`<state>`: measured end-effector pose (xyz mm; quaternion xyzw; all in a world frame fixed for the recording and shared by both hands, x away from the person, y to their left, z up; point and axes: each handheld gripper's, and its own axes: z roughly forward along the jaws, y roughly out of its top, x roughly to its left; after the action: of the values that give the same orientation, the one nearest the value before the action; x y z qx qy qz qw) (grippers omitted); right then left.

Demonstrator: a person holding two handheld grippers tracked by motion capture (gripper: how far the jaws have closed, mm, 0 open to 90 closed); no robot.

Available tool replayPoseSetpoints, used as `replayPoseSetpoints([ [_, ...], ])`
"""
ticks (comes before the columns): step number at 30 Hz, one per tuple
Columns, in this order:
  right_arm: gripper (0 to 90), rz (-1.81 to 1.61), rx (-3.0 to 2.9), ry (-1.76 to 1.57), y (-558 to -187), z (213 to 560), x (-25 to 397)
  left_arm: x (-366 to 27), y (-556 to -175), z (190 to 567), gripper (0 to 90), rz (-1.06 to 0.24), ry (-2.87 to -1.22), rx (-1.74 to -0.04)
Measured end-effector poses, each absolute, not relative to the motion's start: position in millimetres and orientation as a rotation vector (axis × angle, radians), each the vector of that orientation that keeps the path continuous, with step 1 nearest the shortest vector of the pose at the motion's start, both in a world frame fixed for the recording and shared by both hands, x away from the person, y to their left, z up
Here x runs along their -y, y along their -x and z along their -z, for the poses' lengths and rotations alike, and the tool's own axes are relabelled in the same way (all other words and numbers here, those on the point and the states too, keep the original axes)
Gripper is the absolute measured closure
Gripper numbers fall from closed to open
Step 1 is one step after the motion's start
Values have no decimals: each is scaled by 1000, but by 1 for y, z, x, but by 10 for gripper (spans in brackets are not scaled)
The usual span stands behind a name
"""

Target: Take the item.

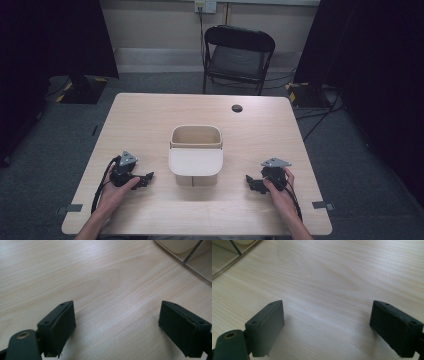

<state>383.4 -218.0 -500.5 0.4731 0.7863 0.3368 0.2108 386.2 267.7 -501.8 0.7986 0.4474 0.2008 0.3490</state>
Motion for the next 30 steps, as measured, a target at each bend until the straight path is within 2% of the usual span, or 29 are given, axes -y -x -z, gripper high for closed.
replayPoseSetpoints([
  [3,117,-936,-2186,-1314,-383,501,218,-270,-387,501,170,-512,-2067,-1161],
  [13,117,-936,-2186,-1314,-383,501,218,-271,-386,499,188,-521,-2071,-1179],
  [18,117,-936,-2186,-1313,-384,501,218,-271,-387,497,184,-492,-2046,-1210],
  [30,117,-936,-2186,-1314,-383,501,218,-268,-381,488,184,-481,-1985,-1159],
])
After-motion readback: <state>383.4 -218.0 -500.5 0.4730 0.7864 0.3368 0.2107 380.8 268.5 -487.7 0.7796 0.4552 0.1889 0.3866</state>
